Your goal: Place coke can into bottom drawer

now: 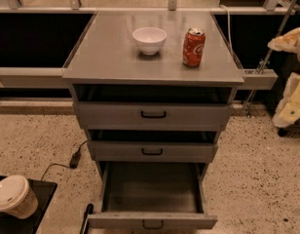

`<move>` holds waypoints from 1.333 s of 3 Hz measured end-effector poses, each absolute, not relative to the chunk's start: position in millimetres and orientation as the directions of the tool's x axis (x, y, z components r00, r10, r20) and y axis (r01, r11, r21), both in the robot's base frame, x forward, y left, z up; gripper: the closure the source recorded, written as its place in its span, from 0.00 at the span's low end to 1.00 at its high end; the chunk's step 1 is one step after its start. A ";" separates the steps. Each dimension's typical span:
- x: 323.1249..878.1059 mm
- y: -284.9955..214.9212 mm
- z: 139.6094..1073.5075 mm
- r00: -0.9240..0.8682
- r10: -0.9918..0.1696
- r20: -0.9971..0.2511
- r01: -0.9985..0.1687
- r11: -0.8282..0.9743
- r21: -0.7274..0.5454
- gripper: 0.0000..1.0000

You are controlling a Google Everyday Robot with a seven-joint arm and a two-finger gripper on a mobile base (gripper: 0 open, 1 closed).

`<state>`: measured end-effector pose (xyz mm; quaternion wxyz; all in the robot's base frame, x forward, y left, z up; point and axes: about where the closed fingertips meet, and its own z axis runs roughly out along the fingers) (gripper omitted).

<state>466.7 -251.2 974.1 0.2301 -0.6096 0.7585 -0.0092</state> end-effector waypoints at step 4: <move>527.7 -289.2 959.3 0.022 -0.818 -0.575 -0.912 0.219 -0.346 0.00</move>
Offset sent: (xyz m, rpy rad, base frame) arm 0.0705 -0.0534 -0.0217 0.2169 -0.1531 0.2045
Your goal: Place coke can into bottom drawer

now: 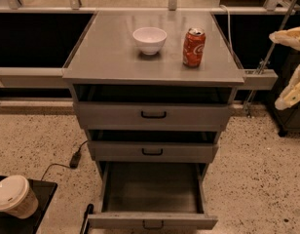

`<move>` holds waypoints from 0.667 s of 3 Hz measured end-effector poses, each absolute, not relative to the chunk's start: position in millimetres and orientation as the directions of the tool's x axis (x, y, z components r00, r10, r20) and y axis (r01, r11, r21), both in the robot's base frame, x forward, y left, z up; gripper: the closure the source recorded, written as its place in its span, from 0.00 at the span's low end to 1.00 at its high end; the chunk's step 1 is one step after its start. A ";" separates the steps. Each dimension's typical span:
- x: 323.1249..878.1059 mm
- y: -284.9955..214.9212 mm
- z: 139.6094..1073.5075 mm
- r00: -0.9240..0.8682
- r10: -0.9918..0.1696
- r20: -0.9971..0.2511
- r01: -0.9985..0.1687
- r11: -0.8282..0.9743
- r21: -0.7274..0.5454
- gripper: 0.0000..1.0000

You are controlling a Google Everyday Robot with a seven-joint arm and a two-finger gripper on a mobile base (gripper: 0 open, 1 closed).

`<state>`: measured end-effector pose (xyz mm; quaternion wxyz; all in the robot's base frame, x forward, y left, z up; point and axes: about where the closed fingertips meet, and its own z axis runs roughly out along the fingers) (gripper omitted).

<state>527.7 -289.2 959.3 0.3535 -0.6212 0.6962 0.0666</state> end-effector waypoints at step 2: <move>616.9 -272.6 945.0 0.012 -0.569 -0.822 -0.931 0.293 -0.217 0.00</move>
Offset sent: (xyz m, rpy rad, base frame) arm 0.2161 0.0070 0.0623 0.5857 -0.0841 0.0360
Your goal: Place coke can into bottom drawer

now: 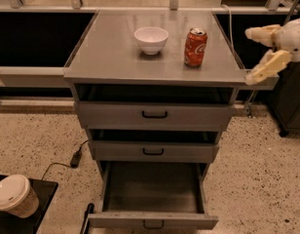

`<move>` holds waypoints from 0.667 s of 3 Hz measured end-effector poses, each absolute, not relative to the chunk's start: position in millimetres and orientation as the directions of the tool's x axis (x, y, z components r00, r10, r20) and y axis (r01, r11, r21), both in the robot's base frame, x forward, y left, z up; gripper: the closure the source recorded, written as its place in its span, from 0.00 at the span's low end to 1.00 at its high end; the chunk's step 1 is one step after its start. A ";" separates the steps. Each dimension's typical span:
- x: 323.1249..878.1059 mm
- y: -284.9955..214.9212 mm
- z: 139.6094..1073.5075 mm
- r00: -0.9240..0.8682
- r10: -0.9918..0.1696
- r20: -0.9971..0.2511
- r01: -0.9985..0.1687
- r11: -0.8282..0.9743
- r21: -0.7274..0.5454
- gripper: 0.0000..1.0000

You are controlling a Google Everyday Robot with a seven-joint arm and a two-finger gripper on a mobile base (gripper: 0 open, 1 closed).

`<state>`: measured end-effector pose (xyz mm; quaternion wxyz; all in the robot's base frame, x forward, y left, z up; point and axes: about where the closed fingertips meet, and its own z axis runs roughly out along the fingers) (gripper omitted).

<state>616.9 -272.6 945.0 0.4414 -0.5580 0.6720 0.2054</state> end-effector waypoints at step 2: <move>693.3 -240.1 931.8 -0.053 -0.439 -0.897 -0.930 0.349 -0.116 0.00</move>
Offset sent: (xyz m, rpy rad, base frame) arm 0.0562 0.0279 -0.0203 0.1120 0.0671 -0.0180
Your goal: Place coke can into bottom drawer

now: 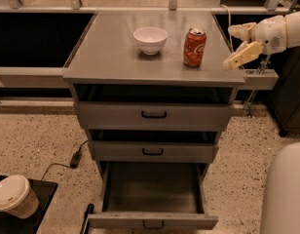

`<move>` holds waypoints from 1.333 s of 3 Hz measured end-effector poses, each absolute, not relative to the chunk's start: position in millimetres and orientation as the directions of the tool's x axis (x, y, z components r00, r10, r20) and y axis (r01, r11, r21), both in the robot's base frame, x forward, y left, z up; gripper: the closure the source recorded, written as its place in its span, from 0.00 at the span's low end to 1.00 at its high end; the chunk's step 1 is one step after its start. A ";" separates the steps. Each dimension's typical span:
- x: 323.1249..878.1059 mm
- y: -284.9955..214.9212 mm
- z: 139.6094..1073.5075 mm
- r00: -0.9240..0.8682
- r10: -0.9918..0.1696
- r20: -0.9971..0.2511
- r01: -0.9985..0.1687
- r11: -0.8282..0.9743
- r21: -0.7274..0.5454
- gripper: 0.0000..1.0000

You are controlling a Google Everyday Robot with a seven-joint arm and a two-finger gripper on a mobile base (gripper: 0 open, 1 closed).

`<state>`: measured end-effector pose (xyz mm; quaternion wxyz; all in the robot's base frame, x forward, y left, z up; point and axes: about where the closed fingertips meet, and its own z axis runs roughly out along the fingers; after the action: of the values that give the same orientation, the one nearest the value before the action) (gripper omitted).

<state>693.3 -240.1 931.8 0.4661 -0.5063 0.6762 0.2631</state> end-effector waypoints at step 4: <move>788.2 -174.7 943.7 0.011 0.065 -0.998 -0.923 0.384 0.015 0.00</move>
Offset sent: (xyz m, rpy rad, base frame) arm 0.1808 0.0027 0.0344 0.7044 -0.0351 0.0882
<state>788.2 -174.7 943.7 0.6039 -0.3753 0.5720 0.4090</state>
